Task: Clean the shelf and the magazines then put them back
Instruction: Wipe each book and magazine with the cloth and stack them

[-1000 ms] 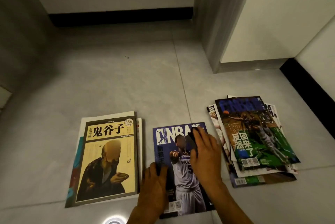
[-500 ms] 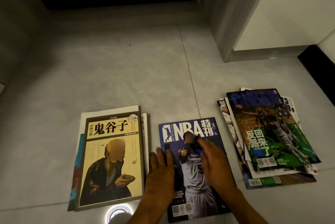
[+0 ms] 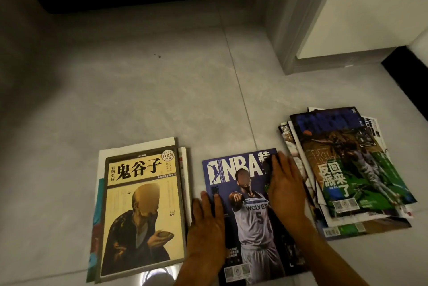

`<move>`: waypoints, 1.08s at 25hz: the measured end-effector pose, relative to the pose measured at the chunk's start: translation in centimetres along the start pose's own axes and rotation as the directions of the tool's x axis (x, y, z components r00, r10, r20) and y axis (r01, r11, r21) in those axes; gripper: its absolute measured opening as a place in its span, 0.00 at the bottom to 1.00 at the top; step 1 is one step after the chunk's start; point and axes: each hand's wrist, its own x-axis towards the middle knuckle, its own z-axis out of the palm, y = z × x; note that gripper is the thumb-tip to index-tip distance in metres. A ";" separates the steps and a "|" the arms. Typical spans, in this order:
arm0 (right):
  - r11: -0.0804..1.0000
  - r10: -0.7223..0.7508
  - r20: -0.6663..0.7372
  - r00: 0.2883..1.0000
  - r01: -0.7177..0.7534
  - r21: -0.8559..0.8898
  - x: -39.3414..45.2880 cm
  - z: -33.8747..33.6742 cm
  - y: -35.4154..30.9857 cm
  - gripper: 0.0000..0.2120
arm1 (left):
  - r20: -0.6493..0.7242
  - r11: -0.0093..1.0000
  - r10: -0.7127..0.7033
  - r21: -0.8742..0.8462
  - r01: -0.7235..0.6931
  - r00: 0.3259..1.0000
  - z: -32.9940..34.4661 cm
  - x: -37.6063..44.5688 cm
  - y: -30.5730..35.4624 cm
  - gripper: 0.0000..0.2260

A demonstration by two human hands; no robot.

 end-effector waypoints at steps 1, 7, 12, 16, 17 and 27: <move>0.999 0.034 -0.001 0.999 -0.034 0.011 -0.6 0.4 -1.0 0.39 | 0.008 1.000 0.002 0.003 -0.002 1.000 0.0 -0.1 0.0 0.49; 0.830 -0.551 0.181 0.814 0.557 0.022 -5.6 1.7 -2.0 0.53 | -0.017 1.000 0.011 -0.014 -0.011 1.000 -0.1 -0.2 0.4 0.50; 0.995 0.010 0.023 1.000 -0.012 0.095 -0.5 0.1 -0.6 0.36 | 0.008 0.999 0.026 -0.029 -0.025 1.000 0.2 -0.8 -0.1 0.51; 0.950 -0.286 0.048 0.957 0.277 0.143 -4.7 2.7 -6.6 0.41 | 0.004 1.000 0.010 -0.025 -0.010 1.000 0.0 -0.7 0.1 0.51; 0.888 -0.454 0.075 0.888 0.445 0.113 -4.7 2.5 -6.2 0.41 | 0.003 0.999 0.009 -0.031 -0.009 1.000 0.0 -0.6 0.2 0.52; 0.962 -0.230 0.085 0.970 0.213 0.169 -2.2 2.0 -8.4 0.36 | -0.037 0.999 0.014 -0.040 -0.016 0.999 0.2 -0.6 0.4 0.51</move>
